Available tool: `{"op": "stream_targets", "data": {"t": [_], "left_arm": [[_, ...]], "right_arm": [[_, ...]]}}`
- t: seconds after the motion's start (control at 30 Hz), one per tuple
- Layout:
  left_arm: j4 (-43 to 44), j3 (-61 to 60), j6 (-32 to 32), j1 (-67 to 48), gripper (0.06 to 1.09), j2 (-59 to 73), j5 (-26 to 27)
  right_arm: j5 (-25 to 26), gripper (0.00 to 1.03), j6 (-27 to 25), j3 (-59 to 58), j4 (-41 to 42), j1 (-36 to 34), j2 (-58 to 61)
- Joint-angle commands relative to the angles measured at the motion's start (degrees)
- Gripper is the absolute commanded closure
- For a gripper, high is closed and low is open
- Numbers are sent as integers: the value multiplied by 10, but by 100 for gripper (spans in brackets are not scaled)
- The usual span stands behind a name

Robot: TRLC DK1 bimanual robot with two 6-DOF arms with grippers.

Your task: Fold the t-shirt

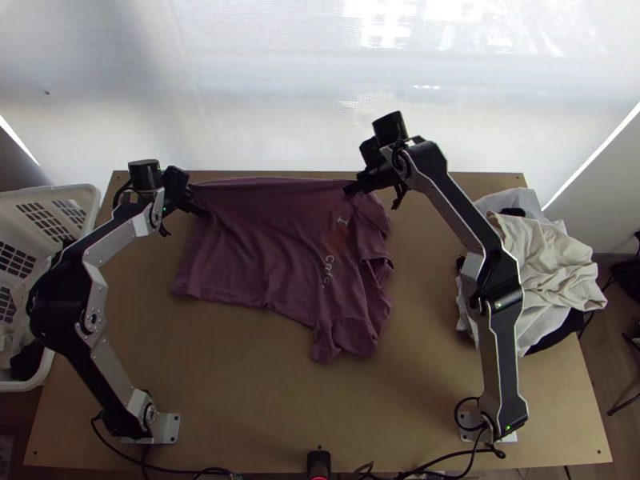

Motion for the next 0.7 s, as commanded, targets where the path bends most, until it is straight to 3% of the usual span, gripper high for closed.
{"op": "stream_targets", "data": {"t": [0.0,0.17,0.4,0.67], "left_arm": [[10,-49,28,5,105,-33,30],[-9,-59,42,0,105,-40,58],[-144,-52,55,-1,105,-70,119],[-224,-59,117,3,105,-101,132]], "right_arm": [[-1,100,9,-17,-64,30,-26],[-12,100,9,-85,-89,62,-59],[-29,100,9,-173,-82,79,-103],[-39,100,10,-229,-73,77,-128]]}}
